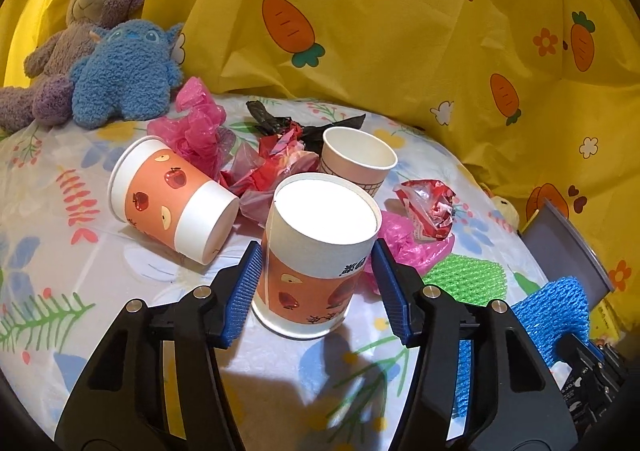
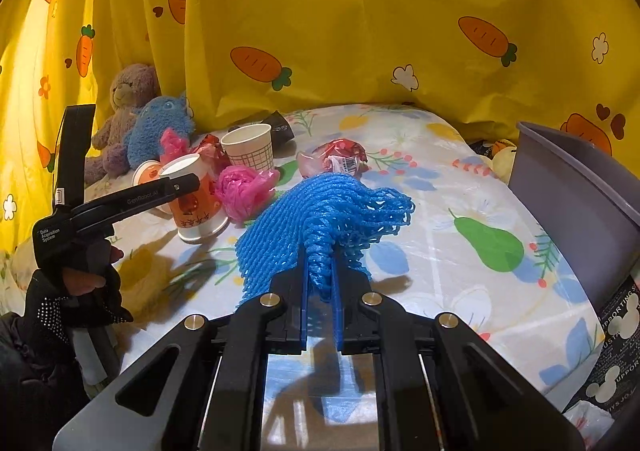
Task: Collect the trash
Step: 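Grasp the blue foam net with the right tool while the left tool grasps the orange cup, then carry the blue net and orange cup over the grey bin, then open both tools to drop the net and cup into the bin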
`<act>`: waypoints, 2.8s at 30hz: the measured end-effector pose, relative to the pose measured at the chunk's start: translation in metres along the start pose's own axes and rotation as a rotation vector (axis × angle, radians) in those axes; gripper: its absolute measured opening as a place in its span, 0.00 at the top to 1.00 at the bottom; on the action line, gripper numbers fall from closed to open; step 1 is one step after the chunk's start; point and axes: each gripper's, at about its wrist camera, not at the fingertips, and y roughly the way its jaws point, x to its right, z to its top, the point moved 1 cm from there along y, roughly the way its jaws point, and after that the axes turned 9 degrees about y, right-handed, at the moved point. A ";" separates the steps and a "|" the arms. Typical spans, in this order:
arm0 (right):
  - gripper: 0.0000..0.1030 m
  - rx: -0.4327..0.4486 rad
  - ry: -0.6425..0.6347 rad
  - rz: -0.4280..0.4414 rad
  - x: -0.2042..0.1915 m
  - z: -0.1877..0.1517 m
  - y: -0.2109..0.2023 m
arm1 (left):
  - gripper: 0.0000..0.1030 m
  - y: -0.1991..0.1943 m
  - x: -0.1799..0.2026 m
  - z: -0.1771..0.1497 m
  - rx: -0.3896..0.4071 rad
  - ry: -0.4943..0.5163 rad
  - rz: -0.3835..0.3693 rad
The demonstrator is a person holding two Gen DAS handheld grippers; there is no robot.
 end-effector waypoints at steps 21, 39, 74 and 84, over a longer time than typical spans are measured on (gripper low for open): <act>0.90 0.080 0.068 -0.003 0.029 0.004 -0.036 | 0.46 -0.093 0.015 -0.005 0.185 0.030 -0.022; 0.90 0.170 0.113 -0.087 0.066 0.020 -0.062 | 0.46 -0.074 0.112 0.017 0.191 0.168 -0.195; 0.89 0.238 0.288 -0.547 0.235 0.083 -0.053 | 0.46 0.055 0.379 0.075 0.055 0.383 -0.717; 0.87 0.204 0.278 -0.540 0.237 0.080 -0.042 | 0.46 0.071 0.385 0.067 0.005 0.374 -0.727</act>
